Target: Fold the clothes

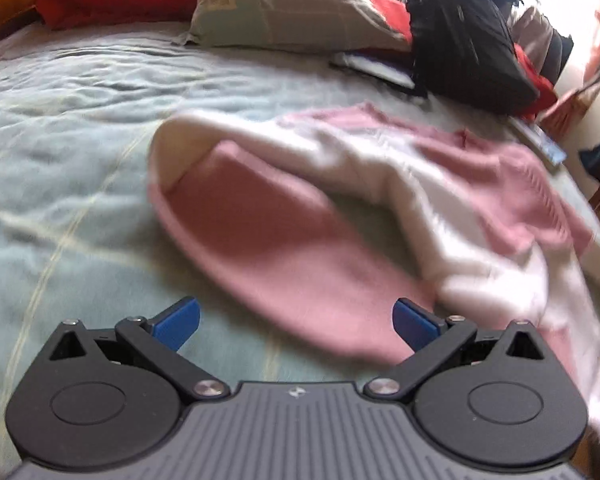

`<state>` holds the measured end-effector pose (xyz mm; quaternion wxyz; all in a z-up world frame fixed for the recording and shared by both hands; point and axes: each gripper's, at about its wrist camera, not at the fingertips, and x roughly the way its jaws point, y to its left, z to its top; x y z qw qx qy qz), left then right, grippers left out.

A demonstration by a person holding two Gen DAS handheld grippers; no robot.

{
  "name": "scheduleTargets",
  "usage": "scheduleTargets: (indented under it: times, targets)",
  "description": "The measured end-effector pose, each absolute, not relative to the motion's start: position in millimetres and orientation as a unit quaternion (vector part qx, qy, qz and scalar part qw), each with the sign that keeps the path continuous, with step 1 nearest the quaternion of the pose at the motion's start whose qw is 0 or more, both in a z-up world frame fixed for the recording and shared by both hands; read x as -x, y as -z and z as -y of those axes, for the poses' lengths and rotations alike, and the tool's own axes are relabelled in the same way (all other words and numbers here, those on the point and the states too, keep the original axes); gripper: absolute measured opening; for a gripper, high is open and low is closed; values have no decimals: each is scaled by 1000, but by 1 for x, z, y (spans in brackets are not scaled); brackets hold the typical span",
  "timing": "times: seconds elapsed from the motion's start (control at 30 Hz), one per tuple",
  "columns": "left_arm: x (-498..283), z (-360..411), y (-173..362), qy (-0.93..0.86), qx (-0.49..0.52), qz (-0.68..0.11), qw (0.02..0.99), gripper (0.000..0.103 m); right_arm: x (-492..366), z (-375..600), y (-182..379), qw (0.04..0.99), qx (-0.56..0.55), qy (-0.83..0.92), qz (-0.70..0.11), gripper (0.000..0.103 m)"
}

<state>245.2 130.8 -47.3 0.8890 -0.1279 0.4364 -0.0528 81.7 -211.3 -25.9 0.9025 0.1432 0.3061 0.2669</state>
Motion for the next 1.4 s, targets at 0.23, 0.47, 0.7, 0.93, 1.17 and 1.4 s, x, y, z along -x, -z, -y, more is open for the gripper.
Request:
scheduleTargets:
  times: [0.23,0.47,0.7,0.93,1.17,1.4]
  targets:
    - [-311,-102,54,25,133,-463,876,102,-100,211,35,901,-148,-270,-305,103]
    - [-337,-68,87,-83,30,-479,873,102,-106,214,38,901,-170,-268,-295,103]
    - [-309,-85,80,-112,-37,-490,864,103,-101,227,44,906,-172,-252,-291,103]
    - [-283,-114,65,-132,-53,-495,857,103,-99,238,50,907,-186,-241,-290,103]
    - [-312,-85,79,-138,-67,-493,856,102,-97,238,52,907,-192,-235,-293,103]
    - [-313,-83,75,-180,-130,-493,841,103,-91,247,52,909,-199,-229,-284,103]
